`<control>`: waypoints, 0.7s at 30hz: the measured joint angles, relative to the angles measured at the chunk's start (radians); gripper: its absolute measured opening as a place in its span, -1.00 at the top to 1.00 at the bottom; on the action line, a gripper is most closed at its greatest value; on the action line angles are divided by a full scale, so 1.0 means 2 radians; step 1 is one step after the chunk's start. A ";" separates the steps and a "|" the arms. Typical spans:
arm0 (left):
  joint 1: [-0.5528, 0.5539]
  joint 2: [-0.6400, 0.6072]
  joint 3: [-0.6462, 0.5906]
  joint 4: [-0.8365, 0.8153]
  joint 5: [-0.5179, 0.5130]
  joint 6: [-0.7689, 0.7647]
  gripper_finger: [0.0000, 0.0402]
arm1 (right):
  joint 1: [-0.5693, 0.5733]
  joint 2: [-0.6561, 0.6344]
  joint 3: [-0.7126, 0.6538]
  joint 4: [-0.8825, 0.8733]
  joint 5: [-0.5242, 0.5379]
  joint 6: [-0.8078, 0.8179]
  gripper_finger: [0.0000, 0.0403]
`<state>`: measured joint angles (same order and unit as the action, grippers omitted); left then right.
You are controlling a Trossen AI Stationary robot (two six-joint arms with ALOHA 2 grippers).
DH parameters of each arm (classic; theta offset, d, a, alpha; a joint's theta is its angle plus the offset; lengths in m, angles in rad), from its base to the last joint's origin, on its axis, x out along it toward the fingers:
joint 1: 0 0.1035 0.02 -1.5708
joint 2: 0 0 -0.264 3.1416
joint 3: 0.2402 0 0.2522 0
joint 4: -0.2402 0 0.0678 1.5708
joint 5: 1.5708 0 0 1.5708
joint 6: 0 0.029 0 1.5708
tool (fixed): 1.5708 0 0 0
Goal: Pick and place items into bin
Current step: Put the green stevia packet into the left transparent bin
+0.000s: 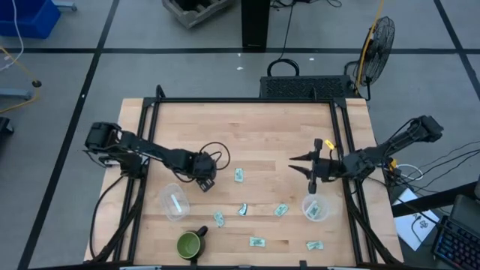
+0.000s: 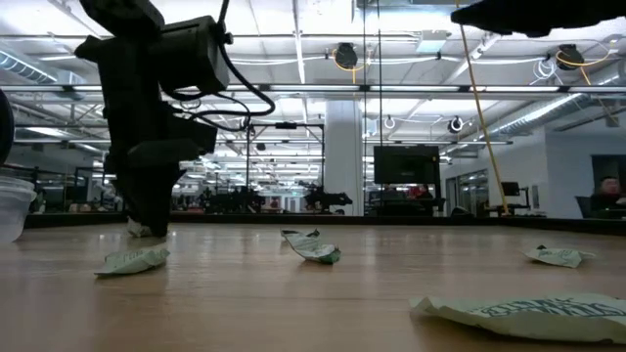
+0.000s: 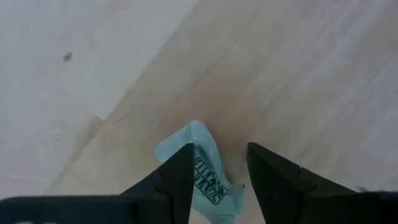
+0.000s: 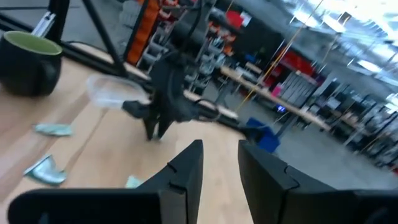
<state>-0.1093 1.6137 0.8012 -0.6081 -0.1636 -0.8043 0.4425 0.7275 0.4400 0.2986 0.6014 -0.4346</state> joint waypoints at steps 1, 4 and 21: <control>0.000 0.000 -0.001 -0.004 -0.002 -0.002 0.23 | -0.002 0.000 0.000 0.008 0.000 -0.009 0.54; 0.000 -0.001 -0.001 -0.006 -0.009 -0.005 0.23 | -0.008 0.000 0.000 0.029 0.000 -0.039 0.53; 0.002 -0.017 -0.004 -0.010 -0.028 -0.031 0.94 | -0.049 0.000 0.000 0.099 -0.002 -0.135 0.54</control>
<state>-0.1059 1.5795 0.7933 -0.6277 -0.2195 -0.8669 0.3448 0.7273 0.4401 0.4962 0.5976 -0.7052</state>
